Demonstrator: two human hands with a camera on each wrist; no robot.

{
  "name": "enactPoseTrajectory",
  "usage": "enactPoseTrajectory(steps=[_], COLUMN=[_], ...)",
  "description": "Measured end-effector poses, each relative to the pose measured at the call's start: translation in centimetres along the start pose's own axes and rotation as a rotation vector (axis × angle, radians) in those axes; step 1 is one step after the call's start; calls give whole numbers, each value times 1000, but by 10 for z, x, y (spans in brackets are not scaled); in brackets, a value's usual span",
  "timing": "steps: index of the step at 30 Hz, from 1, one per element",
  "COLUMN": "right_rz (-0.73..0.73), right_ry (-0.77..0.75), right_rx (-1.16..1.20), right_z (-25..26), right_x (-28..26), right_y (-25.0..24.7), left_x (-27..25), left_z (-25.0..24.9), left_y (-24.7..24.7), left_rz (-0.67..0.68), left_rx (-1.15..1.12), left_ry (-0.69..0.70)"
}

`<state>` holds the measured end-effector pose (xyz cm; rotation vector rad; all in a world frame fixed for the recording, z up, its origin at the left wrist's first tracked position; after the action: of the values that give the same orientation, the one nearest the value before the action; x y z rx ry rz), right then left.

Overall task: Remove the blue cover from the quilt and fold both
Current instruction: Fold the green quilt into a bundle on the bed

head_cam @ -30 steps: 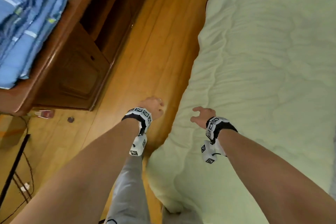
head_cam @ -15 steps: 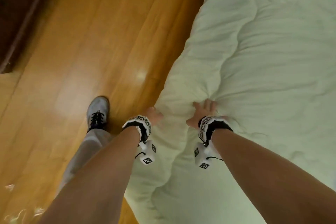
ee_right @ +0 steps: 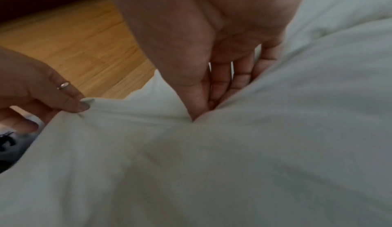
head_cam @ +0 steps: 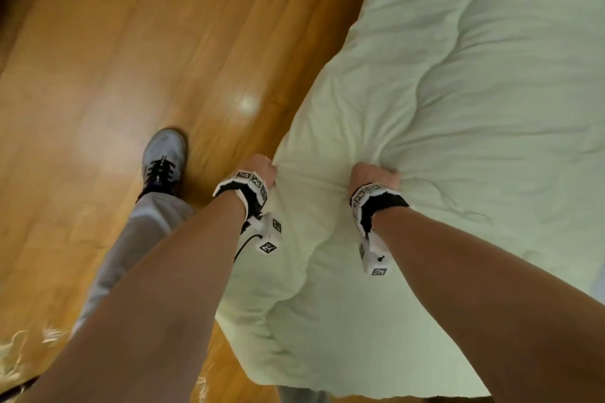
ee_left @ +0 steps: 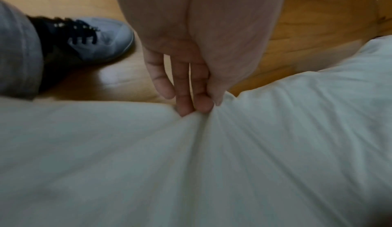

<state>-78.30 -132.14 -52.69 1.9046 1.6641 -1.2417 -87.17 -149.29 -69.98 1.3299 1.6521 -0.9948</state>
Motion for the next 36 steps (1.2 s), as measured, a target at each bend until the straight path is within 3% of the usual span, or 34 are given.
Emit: enactPoseTrajectory(steps=[4, 9, 15, 22, 25, 29, 32, 36], right_rz=[-43, -31, 65, -13, -87, -156, -137, -105], right_ry=[-50, -94, -198, -232, -269, -308, -360, -392], right_rx=[125, 329, 584, 1001, 1114, 1199, 1172, 1156], right_z=[23, 49, 37, -30, -81, -151, -167, -147], right_x=[-2, 8, -18, -119, -172, -238, -280, -323], right_y=[-14, -17, -5, -10, 4, 70, 133, 205], left_x=[-19, -34, -78, -208, -280, -376, -427, -455], left_z=[20, 46, -3, -90, -125, -148, -119, -29], left_y=[-41, -79, -65, -79, -65, -14, 44, 102], left_rz=[-90, -208, -127, -205, -249, -365, -384, -355], left_rx=[157, 185, 153, 258, 300, 285, 300, 192], left_ry=[-99, -191, -95, 120, 198, 272, 253, 148])
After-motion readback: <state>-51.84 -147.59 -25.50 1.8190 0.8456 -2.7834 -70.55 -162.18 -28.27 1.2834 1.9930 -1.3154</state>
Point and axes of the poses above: each hand's wrist, its own x-axis towards the middle knuckle, its own y-axis out of the palm, z = x × y, the point moved 10 cm from there along x, towards the middle knuckle, and after that the axes turned 1 degree about -x, right-handed, at the moved point
